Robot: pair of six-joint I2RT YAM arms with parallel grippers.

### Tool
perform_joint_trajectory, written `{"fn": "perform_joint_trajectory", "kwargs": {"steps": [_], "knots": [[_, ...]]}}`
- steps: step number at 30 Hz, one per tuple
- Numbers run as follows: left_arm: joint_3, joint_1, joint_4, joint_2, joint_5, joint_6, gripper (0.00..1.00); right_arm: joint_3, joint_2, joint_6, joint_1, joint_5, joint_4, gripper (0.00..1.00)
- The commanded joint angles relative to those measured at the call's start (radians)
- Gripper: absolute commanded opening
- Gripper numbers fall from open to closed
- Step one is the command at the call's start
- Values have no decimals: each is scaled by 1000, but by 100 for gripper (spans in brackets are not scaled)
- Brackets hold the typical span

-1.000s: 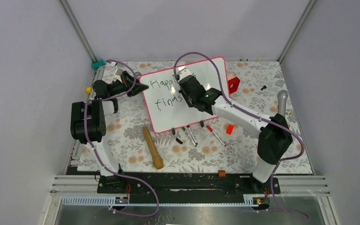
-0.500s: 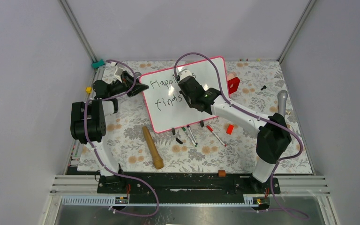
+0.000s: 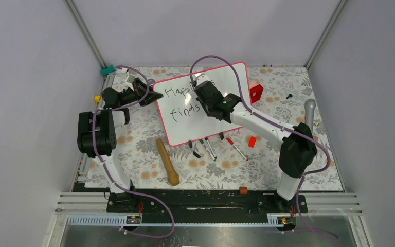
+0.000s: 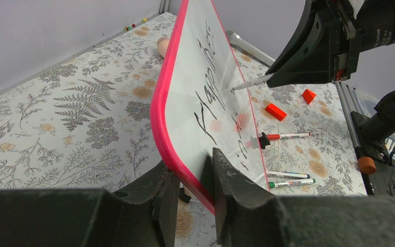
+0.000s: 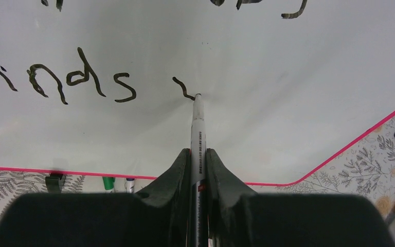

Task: Write a sentence on the whiteboard

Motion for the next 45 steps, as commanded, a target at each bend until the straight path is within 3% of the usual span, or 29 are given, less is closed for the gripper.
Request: {"fn": "perform_joint_trajectory", "kwargs": {"steps": [1, 15, 30, 45], "knots": [[-38, -27, 80, 9, 289, 167, 0, 57, 26, -7, -22, 33, 40, 0], [-38, -28, 78, 9, 289, 168, 0, 85, 41, -14, -24, 40, 40, 0], [-33, -27, 79, 12, 289, 163, 0, -46, -9, 17, -24, -20, 35, 0], [-33, -28, 79, 14, 290, 163, 0, -57, -16, 31, -22, -123, 11, 0]]}}
